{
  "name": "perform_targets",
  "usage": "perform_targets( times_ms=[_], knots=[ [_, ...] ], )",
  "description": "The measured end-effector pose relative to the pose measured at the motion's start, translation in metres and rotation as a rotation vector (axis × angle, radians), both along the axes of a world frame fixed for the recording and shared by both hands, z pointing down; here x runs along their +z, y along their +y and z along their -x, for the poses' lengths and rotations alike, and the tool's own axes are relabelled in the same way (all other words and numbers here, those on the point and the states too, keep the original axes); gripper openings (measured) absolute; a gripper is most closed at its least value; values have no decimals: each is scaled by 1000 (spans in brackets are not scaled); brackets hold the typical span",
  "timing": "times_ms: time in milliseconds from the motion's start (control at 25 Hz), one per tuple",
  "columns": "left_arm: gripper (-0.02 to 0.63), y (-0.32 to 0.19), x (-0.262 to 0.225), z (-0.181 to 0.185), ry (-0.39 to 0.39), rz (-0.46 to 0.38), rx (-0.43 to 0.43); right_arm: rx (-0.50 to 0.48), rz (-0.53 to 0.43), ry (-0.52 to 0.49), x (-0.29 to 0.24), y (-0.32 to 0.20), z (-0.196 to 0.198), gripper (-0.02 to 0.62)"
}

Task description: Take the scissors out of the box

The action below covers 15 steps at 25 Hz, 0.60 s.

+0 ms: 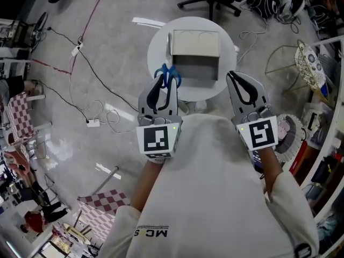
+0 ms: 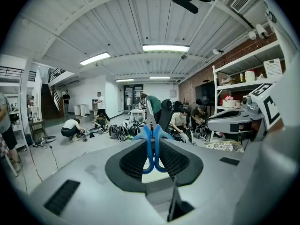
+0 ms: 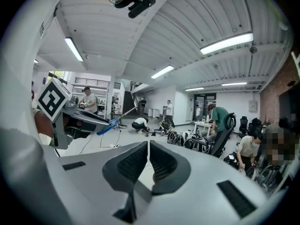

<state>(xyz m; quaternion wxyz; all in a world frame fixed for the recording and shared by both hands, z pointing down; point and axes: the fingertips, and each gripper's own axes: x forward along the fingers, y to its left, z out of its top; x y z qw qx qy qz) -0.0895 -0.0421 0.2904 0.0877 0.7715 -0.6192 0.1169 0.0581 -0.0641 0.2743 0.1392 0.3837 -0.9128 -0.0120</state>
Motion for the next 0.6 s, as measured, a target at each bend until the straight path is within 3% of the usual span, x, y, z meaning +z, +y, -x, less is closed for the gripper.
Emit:
perform_targets(
  times_ms=[600],
  knots=[
    [84, 9, 6, 8, 8, 8, 4, 19, -12, -1, -3, 9, 10, 74]
  ],
)
